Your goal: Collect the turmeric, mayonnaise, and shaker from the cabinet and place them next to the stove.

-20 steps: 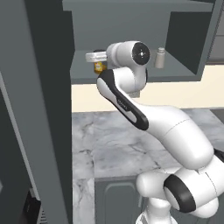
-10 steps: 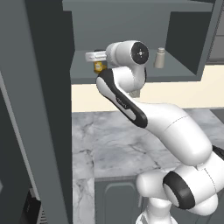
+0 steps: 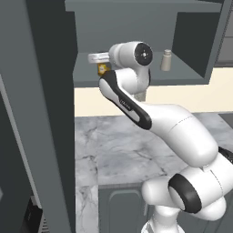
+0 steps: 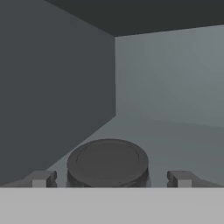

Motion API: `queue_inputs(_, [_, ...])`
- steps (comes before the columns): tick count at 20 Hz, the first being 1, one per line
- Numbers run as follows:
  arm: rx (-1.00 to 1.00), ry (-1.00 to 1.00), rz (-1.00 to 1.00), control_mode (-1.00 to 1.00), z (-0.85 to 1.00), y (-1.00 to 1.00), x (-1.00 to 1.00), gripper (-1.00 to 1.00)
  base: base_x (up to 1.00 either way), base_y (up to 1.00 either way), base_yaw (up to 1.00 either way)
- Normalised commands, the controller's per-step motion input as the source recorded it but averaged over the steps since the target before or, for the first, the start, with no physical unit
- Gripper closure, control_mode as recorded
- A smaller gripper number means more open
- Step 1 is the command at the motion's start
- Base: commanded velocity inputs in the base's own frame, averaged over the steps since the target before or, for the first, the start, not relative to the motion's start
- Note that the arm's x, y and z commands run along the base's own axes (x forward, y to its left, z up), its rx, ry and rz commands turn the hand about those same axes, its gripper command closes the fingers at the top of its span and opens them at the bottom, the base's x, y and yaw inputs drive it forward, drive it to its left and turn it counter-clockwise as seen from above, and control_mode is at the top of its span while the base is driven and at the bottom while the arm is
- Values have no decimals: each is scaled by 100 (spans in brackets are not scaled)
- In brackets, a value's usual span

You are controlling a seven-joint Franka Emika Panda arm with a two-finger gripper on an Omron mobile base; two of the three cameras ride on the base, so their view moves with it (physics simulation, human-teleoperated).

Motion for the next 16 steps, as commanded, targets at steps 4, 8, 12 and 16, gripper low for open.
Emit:
queue_inputs(4, [0, 0, 0, -100, -2, 6, 11, -100, 0, 0, 0])
queue_inputs(8, [0, 0, 0, -100, -7, 12, 10, 100, 0, 0, 0])
queue_inputs(12, [0, 2, 0, -100, -3, 8, 5, 100, 0, 0, 0])
queue_inputs(16, [0, 2, 0, -100, 0, 1, 2, 100, 0, 0, 0])
